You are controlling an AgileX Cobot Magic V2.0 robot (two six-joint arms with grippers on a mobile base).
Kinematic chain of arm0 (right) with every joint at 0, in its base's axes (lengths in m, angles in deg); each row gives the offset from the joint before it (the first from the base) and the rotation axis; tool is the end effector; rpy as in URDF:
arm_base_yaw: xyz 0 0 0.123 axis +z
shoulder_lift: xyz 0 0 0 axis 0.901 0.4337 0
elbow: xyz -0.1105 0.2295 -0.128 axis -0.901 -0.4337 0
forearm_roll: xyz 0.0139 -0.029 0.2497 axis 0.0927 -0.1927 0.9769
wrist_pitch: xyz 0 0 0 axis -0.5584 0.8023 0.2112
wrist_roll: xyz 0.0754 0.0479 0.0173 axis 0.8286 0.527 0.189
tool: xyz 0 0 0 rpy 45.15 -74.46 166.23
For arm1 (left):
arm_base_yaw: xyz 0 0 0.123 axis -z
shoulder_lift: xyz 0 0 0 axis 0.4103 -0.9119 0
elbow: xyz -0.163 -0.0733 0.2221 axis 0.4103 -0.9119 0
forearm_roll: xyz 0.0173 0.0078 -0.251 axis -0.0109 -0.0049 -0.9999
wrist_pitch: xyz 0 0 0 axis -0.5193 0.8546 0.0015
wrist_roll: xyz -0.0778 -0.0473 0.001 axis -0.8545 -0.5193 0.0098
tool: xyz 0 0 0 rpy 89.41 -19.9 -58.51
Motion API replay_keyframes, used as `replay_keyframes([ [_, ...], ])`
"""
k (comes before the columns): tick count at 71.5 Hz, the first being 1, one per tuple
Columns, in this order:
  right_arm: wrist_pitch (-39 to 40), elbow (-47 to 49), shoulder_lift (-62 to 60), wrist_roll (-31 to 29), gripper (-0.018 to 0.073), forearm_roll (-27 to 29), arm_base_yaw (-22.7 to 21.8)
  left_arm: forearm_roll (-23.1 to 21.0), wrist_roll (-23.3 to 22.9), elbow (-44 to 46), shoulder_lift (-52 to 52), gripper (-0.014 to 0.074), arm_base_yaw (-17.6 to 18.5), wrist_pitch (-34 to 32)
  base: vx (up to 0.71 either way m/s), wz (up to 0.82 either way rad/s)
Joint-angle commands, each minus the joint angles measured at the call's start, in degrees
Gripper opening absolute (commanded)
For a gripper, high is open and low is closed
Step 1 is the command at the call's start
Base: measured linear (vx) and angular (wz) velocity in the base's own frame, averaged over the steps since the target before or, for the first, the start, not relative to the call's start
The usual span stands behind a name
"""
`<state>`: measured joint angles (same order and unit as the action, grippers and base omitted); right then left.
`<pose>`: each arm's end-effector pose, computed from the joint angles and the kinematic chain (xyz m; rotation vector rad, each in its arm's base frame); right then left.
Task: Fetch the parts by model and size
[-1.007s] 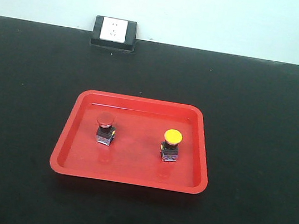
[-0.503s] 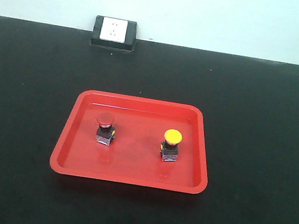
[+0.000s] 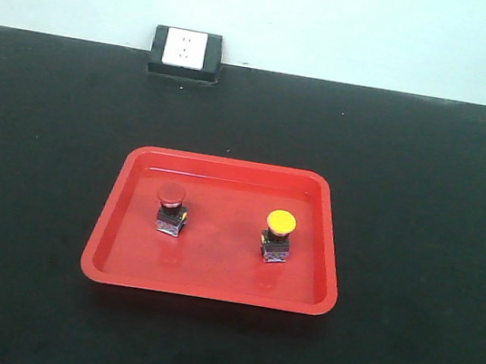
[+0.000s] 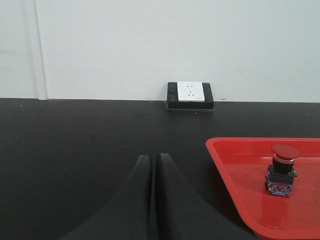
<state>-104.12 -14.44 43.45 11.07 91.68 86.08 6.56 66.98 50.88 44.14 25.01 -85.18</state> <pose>0.0405 0.0233 0.3056 -0.4024 1.5854 0.3145 0.0565 -0.0008 0.1981 -0.0372 1.5770 -0.0597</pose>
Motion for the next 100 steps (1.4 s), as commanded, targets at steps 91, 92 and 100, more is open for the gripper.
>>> replay_keyframes([
  [91, 24.85, -25.84, -10.22, 14.98, -0.001, -11.82, -23.15, -0.04, -0.49, -0.02, 0.81, -0.0006, 0.23, -4.7, 0.0, 0.0],
  [92, 24.85, -25.84, -10.22, 14.98, -0.001, -11.82, -23.15, -0.04, -0.49, -0.02, 0.81, -0.0006, 0.23, -4.7, 0.0, 0.0],
  [100, 24.85, -25.84, -10.22, 14.98, -0.001, -11.82, -23.15, -0.04, -0.49, -0.02, 0.81, -0.0006, 0.23, -4.7, 0.0, 0.0],
])
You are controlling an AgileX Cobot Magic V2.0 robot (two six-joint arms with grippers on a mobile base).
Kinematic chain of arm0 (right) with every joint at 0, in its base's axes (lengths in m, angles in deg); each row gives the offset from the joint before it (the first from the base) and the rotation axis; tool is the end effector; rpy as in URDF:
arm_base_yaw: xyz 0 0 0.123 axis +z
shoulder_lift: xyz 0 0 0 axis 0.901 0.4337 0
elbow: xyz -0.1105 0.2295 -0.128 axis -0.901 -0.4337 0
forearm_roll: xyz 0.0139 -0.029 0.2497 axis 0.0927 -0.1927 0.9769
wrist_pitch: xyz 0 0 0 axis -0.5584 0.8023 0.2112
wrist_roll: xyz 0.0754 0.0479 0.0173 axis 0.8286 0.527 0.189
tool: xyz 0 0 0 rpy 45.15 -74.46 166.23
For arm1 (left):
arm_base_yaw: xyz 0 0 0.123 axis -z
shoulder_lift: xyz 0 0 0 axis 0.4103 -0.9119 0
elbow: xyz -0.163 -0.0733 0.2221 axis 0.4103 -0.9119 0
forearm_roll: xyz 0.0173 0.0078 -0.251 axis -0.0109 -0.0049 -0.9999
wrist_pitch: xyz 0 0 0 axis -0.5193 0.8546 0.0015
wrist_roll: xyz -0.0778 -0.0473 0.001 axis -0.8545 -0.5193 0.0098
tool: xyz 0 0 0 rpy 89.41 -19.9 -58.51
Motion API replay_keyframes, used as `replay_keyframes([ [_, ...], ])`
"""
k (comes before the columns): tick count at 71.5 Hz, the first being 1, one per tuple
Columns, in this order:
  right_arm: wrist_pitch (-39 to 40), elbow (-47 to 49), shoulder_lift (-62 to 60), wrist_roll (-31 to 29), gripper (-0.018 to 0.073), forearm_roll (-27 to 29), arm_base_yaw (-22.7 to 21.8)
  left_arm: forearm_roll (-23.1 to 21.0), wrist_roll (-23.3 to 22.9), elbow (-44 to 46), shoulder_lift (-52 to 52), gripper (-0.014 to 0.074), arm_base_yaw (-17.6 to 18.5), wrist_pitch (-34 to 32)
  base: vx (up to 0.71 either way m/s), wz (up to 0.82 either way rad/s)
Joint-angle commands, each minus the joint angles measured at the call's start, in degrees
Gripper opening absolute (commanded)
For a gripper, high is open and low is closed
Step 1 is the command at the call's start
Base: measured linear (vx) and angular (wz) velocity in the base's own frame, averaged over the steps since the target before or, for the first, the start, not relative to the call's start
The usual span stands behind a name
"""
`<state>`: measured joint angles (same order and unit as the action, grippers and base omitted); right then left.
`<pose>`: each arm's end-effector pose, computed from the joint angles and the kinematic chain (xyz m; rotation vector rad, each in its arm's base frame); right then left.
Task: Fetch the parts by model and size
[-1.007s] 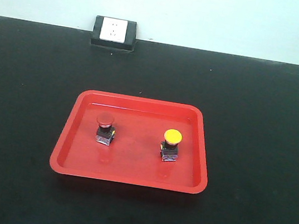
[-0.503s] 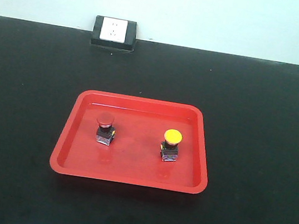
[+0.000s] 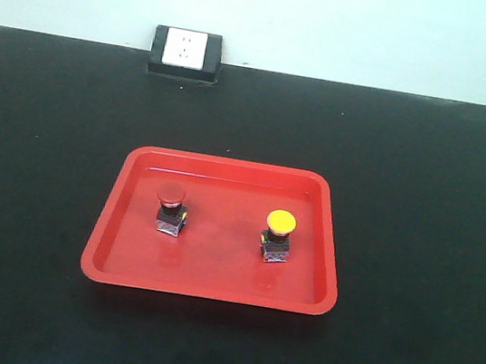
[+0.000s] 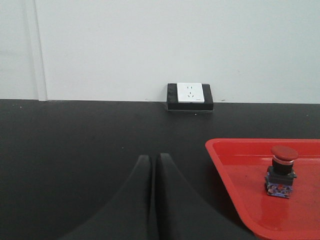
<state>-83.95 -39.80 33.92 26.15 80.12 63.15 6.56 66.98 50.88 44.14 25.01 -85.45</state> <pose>0.0569 -0.0013 0.1992 0.0383 1.5566 0.0059 0.0565 -0.0008 0.1985 -0.0371 1.5723 -0.0598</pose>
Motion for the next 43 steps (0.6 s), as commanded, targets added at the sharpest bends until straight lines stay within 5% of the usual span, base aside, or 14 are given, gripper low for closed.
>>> replay_keyframes([
  [1, 4.68, -0.48, -0.69, -0.09, -0.001, -0.26, -0.22, -0.04, -0.49, -0.02, 0.81, -0.0006, 0.23, -4.43, 0.0, 0.0],
  [43, 4.68, -0.48, -0.69, -0.09, -0.001, -0.26, -0.22, -0.04, -0.49, -0.02, 0.81, -0.0006, 0.23, -4.43, 0.0, 0.0],
])
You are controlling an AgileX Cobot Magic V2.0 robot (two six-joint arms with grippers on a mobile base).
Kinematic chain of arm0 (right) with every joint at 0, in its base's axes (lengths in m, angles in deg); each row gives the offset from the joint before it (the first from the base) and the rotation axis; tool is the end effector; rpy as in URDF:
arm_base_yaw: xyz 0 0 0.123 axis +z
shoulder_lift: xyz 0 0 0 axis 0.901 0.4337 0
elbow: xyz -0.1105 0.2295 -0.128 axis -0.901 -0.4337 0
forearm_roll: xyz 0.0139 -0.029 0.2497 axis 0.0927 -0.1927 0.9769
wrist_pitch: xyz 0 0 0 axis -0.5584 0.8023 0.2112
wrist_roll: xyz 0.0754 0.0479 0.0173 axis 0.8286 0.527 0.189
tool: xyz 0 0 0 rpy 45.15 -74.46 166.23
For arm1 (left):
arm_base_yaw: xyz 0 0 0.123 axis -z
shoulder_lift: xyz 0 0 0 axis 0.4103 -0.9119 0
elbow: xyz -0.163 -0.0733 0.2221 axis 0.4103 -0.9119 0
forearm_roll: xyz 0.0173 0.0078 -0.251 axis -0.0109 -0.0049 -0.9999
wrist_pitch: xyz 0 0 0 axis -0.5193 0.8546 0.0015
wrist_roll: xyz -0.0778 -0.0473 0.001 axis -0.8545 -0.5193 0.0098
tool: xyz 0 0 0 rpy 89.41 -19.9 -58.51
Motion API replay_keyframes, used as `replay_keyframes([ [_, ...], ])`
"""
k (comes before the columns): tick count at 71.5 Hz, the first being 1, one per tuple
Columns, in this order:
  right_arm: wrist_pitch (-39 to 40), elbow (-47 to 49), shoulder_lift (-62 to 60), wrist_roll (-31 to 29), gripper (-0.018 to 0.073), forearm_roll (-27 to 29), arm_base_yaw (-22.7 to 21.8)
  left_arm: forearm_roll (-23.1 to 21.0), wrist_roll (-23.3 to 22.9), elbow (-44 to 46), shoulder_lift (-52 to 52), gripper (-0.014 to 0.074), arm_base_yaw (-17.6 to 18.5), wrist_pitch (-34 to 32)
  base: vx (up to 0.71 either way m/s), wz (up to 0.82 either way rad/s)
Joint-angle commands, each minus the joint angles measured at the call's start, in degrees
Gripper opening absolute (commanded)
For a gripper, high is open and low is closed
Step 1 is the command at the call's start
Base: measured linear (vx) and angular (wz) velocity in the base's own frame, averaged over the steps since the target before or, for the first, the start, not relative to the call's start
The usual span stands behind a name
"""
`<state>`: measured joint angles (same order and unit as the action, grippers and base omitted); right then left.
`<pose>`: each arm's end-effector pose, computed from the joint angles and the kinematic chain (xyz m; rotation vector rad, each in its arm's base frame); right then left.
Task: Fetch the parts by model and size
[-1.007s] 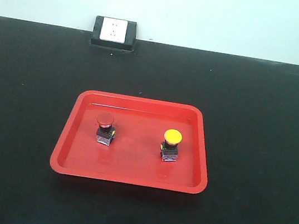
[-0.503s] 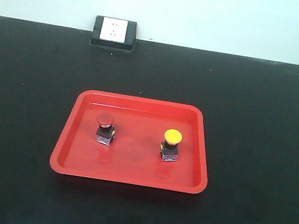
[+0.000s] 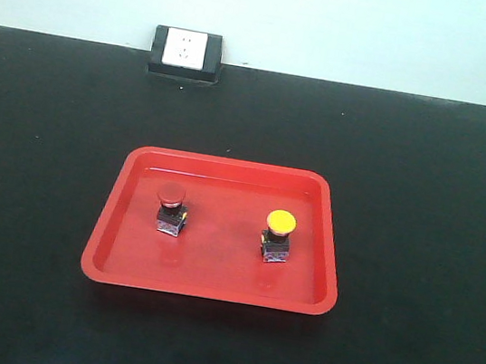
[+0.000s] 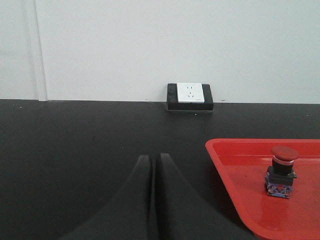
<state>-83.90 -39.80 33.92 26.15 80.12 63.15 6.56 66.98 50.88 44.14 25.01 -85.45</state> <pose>0.0569 -0.0013 0.1993 0.0383 1.5557 0.0059 0.0565 -0.0008 0.1985 -0.0371 1.5723 -0.0598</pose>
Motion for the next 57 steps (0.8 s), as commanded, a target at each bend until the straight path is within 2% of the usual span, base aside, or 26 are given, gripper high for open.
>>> replay_keyframes([
  [1, 4.63, -0.48, -0.69, -0.09, -0.001, -0.26, -0.22, -0.04, -0.49, -0.02, 0.81, -0.0006, 0.23, -4.43, 0.0, 0.0],
  [57, 4.64, -0.48, -0.69, -0.29, -0.001, -0.26, -0.22, -0.04, -0.49, -0.02, 0.81, -0.0006, 0.23, -4.43, 0.0, 0.0],
])
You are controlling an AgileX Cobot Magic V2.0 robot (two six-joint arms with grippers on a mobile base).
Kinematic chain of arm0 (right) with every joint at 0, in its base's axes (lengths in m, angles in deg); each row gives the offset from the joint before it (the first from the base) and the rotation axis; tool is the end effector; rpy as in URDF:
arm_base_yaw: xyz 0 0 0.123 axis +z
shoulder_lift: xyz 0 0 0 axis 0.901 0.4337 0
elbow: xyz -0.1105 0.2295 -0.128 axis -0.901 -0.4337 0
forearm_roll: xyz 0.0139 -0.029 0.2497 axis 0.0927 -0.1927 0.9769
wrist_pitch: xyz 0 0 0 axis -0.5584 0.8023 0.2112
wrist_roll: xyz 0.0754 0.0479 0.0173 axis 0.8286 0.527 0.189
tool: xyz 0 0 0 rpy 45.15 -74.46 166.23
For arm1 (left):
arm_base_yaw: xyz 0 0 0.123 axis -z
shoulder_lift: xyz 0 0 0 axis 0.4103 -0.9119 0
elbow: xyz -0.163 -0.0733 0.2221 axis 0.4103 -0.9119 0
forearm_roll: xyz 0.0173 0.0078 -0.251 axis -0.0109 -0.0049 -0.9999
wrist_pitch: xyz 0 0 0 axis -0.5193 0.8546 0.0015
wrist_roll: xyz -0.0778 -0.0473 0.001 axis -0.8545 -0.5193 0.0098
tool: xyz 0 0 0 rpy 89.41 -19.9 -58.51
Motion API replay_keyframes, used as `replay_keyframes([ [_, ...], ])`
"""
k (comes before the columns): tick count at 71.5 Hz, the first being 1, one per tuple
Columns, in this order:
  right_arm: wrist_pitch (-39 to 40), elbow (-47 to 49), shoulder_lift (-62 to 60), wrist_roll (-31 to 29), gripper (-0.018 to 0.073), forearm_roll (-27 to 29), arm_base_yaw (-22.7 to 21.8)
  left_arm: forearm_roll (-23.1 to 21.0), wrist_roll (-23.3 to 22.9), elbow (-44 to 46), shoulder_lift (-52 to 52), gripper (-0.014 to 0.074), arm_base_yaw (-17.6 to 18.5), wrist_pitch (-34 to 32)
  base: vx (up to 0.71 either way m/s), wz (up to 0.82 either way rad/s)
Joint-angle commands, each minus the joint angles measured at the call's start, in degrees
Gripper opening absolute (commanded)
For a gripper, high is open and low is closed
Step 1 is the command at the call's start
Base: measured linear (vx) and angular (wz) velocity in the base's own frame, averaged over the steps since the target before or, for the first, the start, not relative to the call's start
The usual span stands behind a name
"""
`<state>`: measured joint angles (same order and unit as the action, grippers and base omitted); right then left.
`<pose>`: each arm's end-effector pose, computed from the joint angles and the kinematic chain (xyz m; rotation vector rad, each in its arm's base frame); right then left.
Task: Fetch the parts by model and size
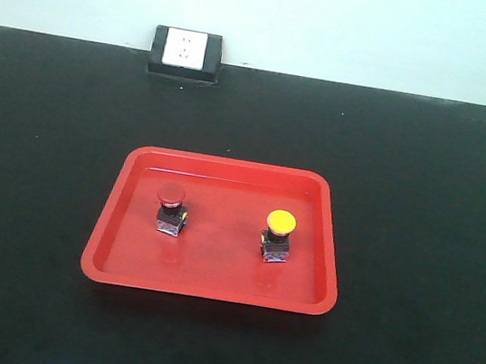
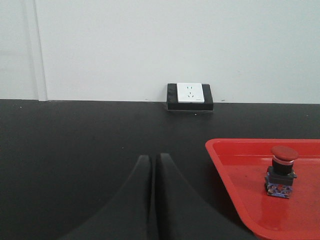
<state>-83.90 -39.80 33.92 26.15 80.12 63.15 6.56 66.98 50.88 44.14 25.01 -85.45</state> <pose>0.0569 -0.0013 0.1993 0.0383 1.5557 0.0059 0.0565 -0.0008 0.1985 -0.0371 1.5723 -0.0598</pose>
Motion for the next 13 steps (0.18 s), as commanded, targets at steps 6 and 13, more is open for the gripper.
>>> replay_keyframes([
  [6, 4.64, -0.48, -0.69, -0.29, -0.001, -0.26, -0.22, -0.04, -0.49, -0.02, 0.81, -0.0006, 0.23, -4.43, 0.0, 0.0],
  [13, 4.64, -0.48, -0.69, -0.29, -0.001, -0.26, -0.22, -0.04, -0.49, -0.02, 0.81, -0.0006, 0.23, -4.43, 0.0, 0.0],
])
